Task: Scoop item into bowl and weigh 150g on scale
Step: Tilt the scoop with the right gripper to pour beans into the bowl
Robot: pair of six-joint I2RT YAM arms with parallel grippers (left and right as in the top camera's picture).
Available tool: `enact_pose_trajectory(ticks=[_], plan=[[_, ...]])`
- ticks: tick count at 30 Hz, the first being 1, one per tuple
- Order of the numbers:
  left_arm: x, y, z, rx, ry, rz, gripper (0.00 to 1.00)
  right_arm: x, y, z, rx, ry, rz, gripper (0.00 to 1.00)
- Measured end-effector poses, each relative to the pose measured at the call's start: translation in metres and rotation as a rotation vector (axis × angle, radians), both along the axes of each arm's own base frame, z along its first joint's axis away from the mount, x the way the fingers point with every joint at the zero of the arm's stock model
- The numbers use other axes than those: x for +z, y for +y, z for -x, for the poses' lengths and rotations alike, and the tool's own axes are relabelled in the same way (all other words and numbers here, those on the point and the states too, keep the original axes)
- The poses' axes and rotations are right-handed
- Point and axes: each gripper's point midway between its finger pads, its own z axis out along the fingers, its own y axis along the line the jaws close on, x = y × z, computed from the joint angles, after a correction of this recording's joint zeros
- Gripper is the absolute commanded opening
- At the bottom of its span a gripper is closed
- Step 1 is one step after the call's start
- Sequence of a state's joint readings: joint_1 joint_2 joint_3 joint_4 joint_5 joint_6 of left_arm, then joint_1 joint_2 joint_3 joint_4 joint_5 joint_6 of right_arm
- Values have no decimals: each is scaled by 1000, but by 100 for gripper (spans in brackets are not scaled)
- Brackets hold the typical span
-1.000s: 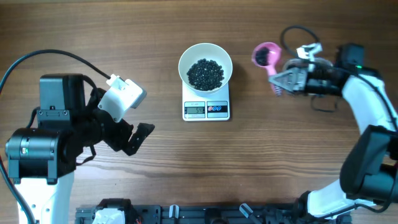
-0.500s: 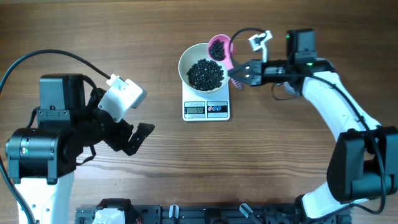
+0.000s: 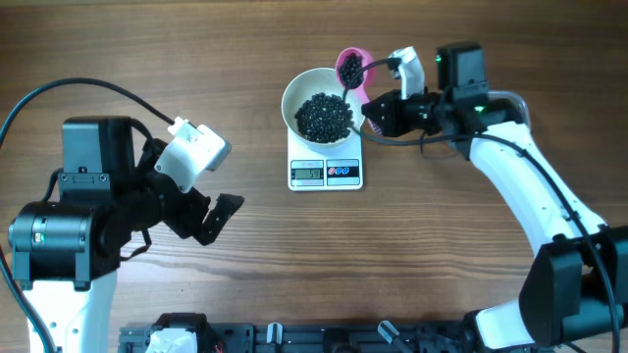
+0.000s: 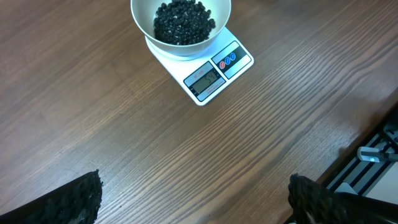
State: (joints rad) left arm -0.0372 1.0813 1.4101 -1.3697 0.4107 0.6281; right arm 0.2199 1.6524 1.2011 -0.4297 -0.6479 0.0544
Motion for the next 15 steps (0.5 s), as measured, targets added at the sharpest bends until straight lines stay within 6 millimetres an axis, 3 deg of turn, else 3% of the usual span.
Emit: enact_pose_trajectory(ticks=[7, 15], plan=[[0, 0, 0, 0, 0, 0, 100, -25, 15, 18, 44, -18, 204, 5], [0, 0, 0, 0, 0, 0, 100, -36, 11, 15, 55, -118, 407, 5]])
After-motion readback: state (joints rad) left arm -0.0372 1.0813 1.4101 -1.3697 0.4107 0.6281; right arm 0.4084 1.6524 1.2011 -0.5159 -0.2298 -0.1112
